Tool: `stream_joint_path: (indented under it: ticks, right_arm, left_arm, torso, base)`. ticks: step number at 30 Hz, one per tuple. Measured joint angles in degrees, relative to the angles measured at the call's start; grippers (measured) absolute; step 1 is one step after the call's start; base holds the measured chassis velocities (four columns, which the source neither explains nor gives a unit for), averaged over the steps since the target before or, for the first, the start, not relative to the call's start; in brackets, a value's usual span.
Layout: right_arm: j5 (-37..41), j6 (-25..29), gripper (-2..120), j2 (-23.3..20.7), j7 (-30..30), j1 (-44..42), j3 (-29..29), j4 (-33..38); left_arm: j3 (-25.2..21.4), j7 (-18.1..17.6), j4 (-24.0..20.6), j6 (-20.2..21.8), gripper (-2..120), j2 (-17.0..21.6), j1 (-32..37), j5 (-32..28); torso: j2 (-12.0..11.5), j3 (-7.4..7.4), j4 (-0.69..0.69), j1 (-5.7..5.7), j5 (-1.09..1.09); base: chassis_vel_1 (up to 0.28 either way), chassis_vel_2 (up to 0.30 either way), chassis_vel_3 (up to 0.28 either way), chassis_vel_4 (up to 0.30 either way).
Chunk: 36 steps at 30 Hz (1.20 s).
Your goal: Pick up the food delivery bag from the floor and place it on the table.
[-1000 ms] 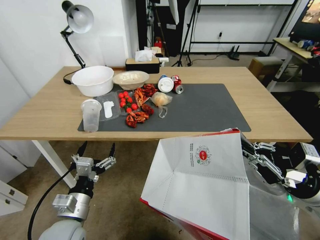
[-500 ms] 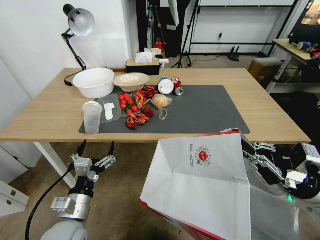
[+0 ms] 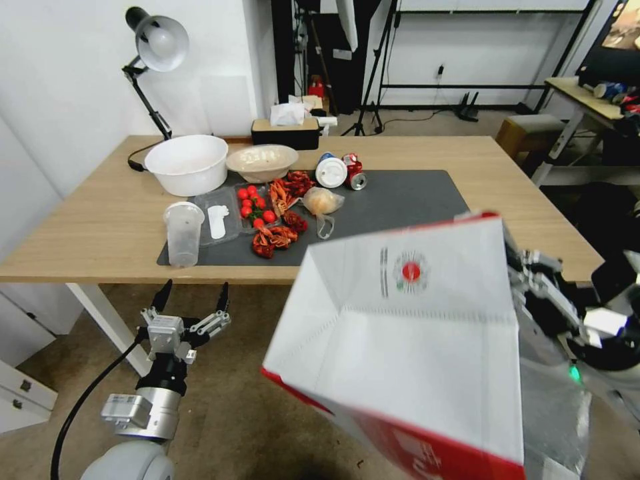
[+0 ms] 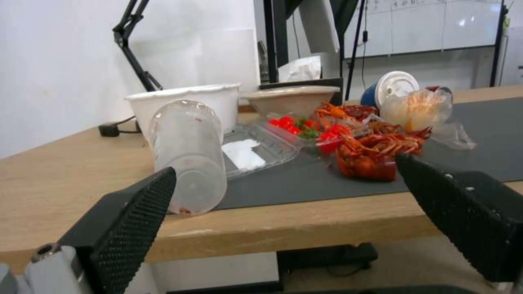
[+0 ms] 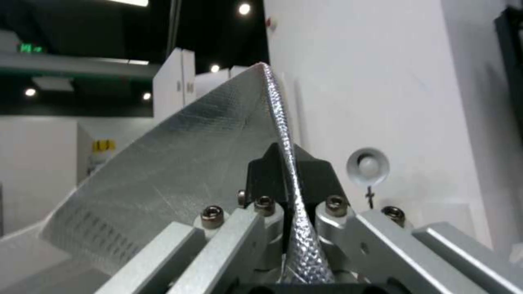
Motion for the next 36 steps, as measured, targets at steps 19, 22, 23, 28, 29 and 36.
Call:
stream_joint_path:
  ticks: [19, 22, 23, 28, 29, 36]
  right_arm:
    - [5.6, 9.1, 0, -5.2, 30.7, 10.8, -6.7, 3.9]
    - [5.8, 9.6, 0, -6.8, 35.0, 12.3, -6.6, 3.4]
    - [5.8, 9.6, 0, -6.8, 35.0, 12.3, -6.6, 3.4]
    - [6.1, 10.5, 0, -8.1, 40.9, 14.3, -6.6, 2.6]
    - [6.1, 10.6, 0, -8.4, 42.0, 14.8, -6.6, 2.3]
    - [6.6, 10.4, 0, -10.7, 51.5, 20.1, -8.1, -0.8]
  left_arm:
    - [1.2, -0.7, 1.3, 0.4, 100, -0.1, -0.4, 1.6]
    - [1.1, -0.6, 1.3, 0.3, 100, -0.1, -0.4, 1.7]
    - [1.1, -0.6, 1.3, 0.3, 100, -0.1, -0.4, 1.7]
    - [1.2, -0.5, 1.0, 0.3, 100, -0.2, -0.4, 1.8]
    - [1.3, -0.5, 0.9, 0.3, 100, -0.2, -0.4, 1.9]
    - [1.3, -0.4, 0.7, 0.3, 100, -0.4, -0.2, 2.3]
  torso:
    - [-0.2, -0.11, 0.00, -0.09, 0.02]
    - [-0.2, -0.12, 0.00, -0.09, 0.00]
    - [-0.2, -0.12, 0.00, -0.09, 0.00]
    - [-0.2, -0.14, -0.01, -0.11, 0.01]
    - [-0.2, -0.14, -0.01, -0.11, 0.00]
    - [-0.3, -0.15, 0.00, -0.11, 0.00]
  base:
    - [0.000, 0.000, 0.000, 0.000]
    - [0.000, 0.000, 0.000, 0.000]
    - [0.000, 0.000, 0.000, 0.000]
    - [0.000, 0.000, 0.000, 0.000]
    - [0.000, 0.000, 0.000, 0.000]
    - [0.000, 0.000, 0.000, 0.000]
